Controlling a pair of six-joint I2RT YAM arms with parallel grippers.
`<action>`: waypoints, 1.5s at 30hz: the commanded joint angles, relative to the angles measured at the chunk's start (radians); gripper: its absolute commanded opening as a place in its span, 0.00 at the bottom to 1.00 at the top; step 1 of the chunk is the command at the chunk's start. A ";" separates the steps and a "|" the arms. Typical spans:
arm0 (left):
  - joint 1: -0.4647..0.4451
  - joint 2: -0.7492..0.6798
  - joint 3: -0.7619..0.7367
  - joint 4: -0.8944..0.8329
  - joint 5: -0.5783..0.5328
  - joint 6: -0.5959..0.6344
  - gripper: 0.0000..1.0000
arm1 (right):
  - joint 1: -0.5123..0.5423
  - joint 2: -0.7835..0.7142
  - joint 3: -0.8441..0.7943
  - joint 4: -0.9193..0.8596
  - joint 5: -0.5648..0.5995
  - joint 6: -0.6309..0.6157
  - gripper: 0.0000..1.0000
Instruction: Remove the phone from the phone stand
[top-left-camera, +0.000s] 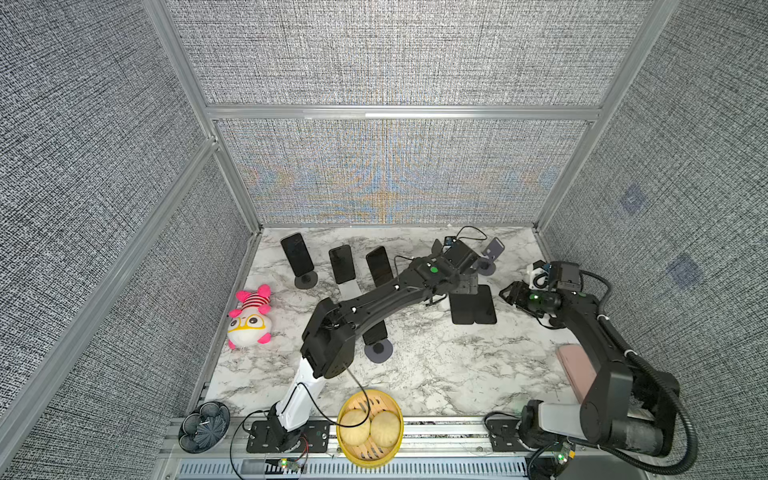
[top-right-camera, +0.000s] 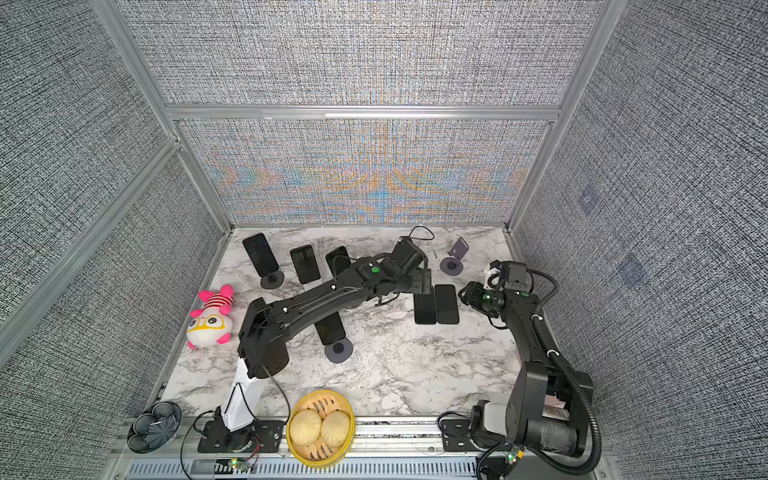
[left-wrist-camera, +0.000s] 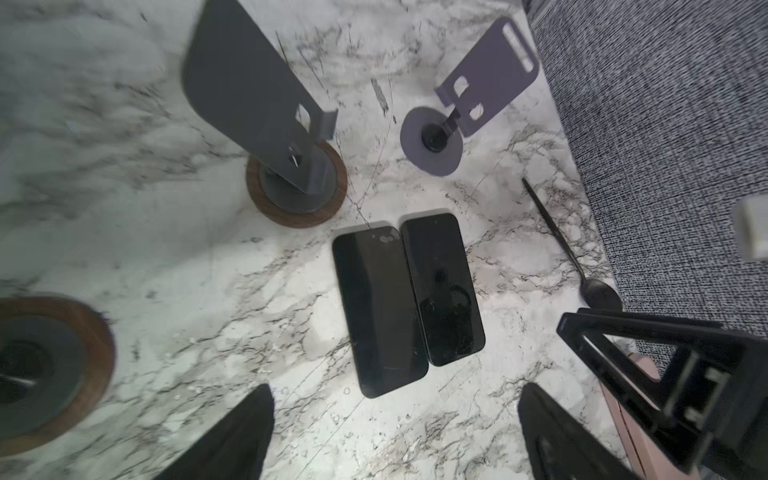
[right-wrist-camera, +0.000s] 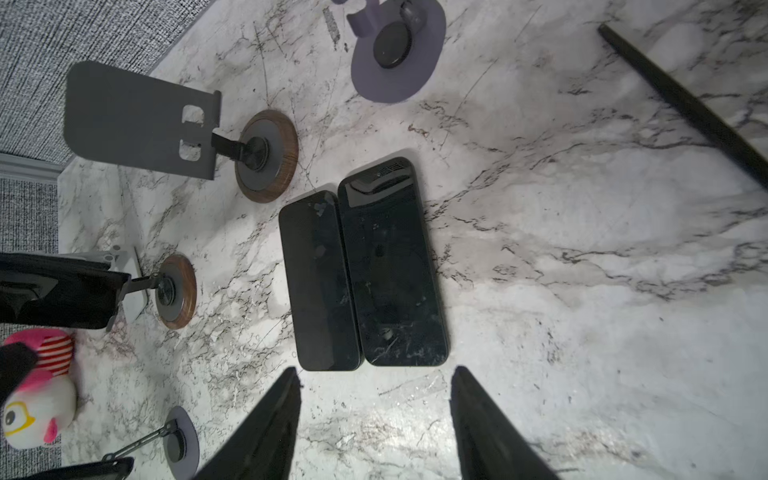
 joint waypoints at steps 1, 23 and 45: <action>0.006 -0.074 -0.020 -0.008 -0.069 0.125 0.96 | 0.020 -0.026 0.010 -0.036 -0.015 -0.035 0.60; 0.401 -0.697 -0.366 -0.171 -0.102 0.529 0.99 | 0.402 -0.161 0.226 -0.205 0.163 -0.124 0.69; 0.761 -0.920 -0.814 0.133 0.192 0.578 0.99 | 0.895 0.262 0.471 0.161 0.383 -0.175 0.80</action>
